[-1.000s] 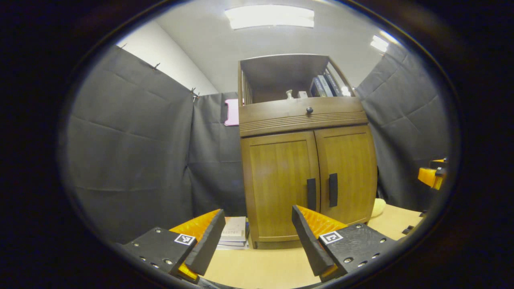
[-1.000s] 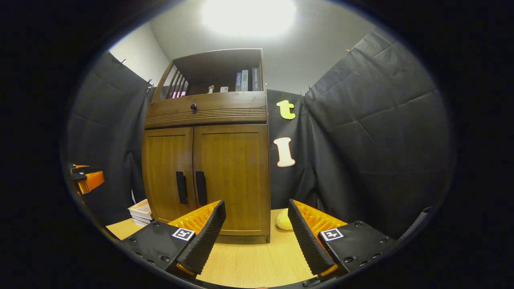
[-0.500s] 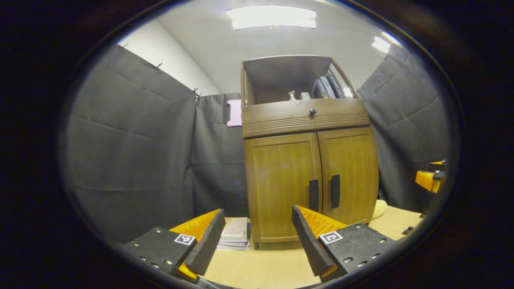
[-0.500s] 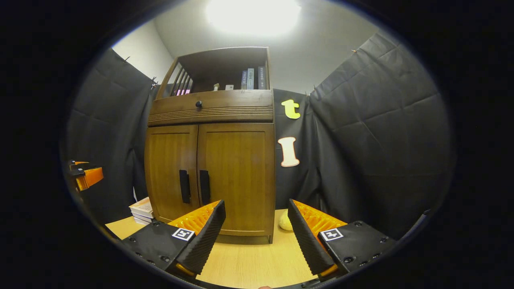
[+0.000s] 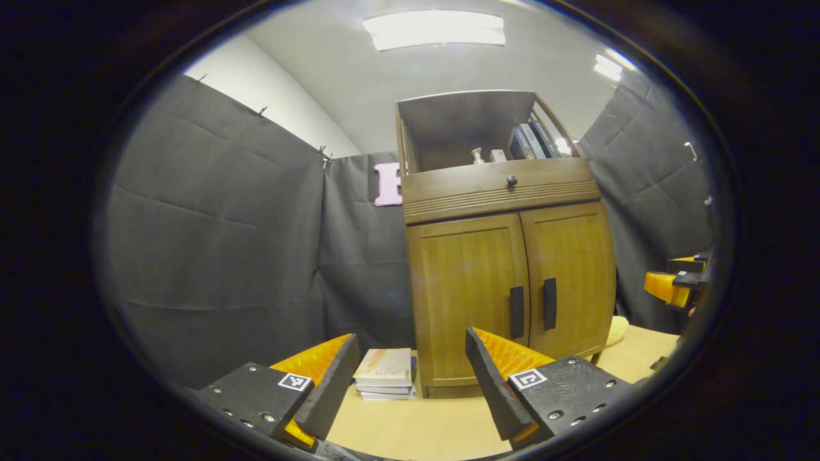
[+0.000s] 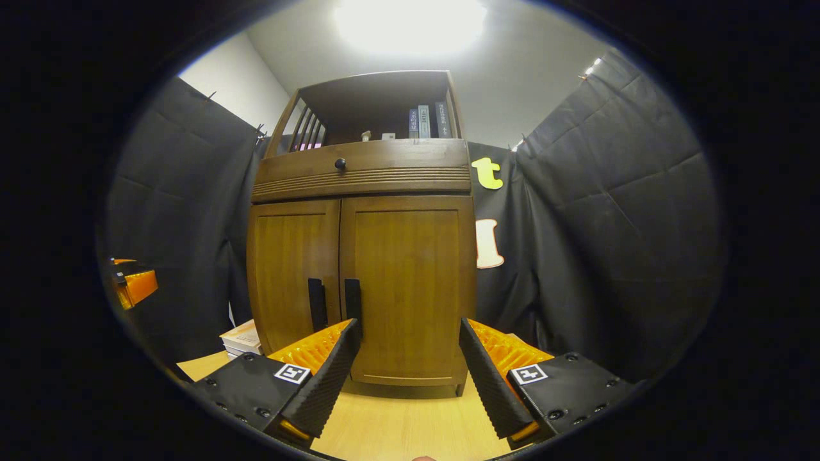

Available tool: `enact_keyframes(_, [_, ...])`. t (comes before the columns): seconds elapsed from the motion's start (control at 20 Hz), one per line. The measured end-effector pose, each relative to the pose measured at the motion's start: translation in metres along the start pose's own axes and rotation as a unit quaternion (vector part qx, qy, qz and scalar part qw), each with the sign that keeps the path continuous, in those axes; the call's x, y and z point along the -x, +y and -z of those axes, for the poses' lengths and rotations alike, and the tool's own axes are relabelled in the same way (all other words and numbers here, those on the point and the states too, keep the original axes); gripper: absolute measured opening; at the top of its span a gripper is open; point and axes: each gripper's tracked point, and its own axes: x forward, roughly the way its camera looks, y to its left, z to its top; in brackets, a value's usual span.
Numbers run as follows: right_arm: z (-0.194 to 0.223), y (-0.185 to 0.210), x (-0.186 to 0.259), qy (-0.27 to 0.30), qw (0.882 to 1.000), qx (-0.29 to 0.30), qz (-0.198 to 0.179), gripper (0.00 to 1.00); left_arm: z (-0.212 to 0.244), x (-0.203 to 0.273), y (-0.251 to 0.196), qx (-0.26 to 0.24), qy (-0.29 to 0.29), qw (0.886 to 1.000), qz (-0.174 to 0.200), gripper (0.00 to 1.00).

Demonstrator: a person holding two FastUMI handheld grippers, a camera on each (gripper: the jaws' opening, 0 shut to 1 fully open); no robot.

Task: Open the right door of the double-door shoe cabinet with the right hand, and open the left door with the left hand.

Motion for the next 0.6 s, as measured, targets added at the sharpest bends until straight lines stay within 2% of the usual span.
enact_keyframes(0.35, [-0.009, 0.032, -0.049, -0.007, 1.0, -0.008, -0.024, 0.98, 0.002, 0.025, 0.053, -0.013, 0.002, 0.999, -0.051, 0.96])
enact_keyframes(0.6, [0.004, 0.057, -0.086, 0.007, 0.999, -0.005, -0.045, 0.98, 0.007, 0.04, 0.077, -0.021, 0.013, 0.996, -0.086, 0.96])
